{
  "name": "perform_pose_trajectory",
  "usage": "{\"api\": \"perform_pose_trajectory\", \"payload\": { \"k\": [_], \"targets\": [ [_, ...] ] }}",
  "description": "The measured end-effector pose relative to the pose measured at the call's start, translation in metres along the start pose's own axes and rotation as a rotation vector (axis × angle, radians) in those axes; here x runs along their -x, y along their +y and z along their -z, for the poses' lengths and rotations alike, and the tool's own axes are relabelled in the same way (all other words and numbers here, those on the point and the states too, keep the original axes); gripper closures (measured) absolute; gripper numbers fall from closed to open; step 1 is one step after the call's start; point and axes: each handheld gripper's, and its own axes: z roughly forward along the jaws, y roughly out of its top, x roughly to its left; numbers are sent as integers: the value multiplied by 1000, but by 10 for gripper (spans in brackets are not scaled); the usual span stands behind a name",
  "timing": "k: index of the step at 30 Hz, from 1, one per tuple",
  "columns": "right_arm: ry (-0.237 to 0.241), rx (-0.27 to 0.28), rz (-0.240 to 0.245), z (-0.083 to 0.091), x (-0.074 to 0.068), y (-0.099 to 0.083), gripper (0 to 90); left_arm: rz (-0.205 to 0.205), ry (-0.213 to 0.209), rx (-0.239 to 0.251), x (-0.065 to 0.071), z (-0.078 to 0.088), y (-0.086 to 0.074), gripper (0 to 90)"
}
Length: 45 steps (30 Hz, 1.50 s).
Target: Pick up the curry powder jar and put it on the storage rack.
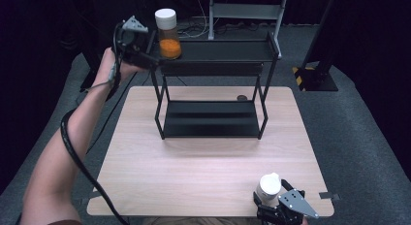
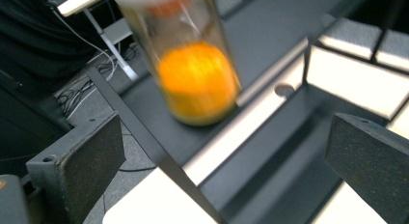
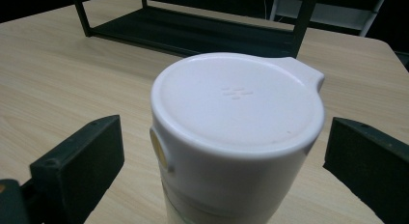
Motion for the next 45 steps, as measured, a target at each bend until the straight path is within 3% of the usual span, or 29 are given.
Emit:
{"api": "perform_pose_trajectory", "payload": {
  "k": [7, 13, 19, 27, 32, 34, 37, 40, 45],
  "targets": [
    [3, 0, 2, -1, -1, 0, 0, -60, -66, -66, 26, -1, -53, 2],
    [9, -5, 4, -3, 0, -1, 0, -68, -122, -149, 50, -15, -108, 2],
    [11, -13, 5, -8, -2, -3, 0, 20, -226, -211, 66, -49, -169, 2],
    [5, -4, 14, -4, -3, -2, 0, 134, -284, -273, 93, -81, -240, 2],
    [8, -8, 10, -5, -3, -1, 0, 157, -269, -283, 110, -87, -265, 2],
    [9, -10, 13, -5, -4, 0, 0, 161, -251, -260, 117, -85, -275, 0],
    [6, -7, 13, -5, -4, -1, 0, 153, -233, -241, 123, -82, -280, 0],
    [1, -2, 13, -4, -4, -1, 0, 174, -216, -190, 128, -78, -292, 0],
    [0, -1, 17, -3, -4, 0, 0, 178, -208, -185, 130, -77, -294, 0]
  ]
}}
